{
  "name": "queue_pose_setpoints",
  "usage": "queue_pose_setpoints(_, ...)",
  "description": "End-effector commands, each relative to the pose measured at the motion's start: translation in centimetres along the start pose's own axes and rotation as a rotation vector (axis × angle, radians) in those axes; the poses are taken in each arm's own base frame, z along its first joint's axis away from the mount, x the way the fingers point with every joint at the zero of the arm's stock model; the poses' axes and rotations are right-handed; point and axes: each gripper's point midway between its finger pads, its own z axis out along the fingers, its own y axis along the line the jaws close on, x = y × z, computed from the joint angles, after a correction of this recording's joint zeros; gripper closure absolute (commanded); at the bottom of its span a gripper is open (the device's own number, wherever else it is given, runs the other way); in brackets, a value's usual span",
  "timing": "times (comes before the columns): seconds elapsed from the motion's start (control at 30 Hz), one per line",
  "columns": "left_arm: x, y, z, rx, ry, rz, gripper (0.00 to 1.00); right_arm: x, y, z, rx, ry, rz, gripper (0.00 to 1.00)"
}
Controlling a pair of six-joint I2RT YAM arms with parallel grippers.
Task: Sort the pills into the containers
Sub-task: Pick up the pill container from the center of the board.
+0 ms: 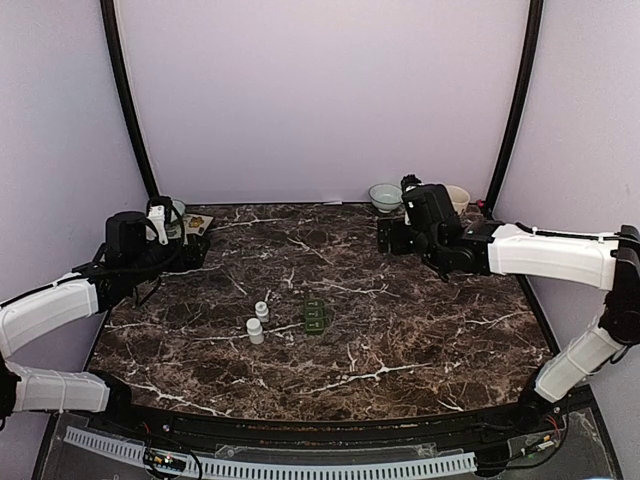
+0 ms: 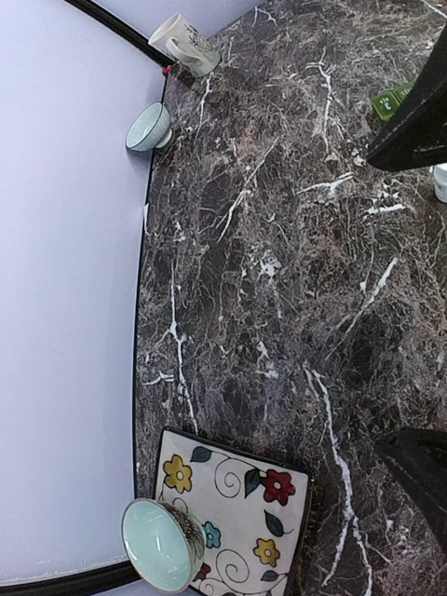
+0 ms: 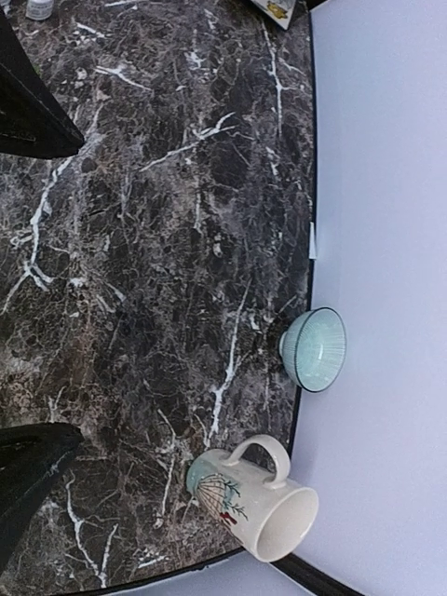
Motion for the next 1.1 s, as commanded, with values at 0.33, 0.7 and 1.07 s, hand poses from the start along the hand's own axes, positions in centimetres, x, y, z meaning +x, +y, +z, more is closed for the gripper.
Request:
queue_pose_setpoints(0.33, 0.8, -0.3, -0.2, -0.008, 0.089, -0.073, 0.01, -5.9, 9.1, -1.2, -0.401, -0.125, 0.052, 0.19)
queue_pose_setpoints(0.7, 1.6, -0.4, -0.1, 0.0, 0.125, -0.107, 0.01, -2.3, 14.8, -0.6, -0.42, 0.034, -0.104, 0.18)
queue_pose_setpoints(1.07, 1.3, -0.2, 0.1, -0.026, 0.144, -0.137, 0.08, 2.9, 21.8, 0.5, -0.472, 0.267, -0.242, 0.19)
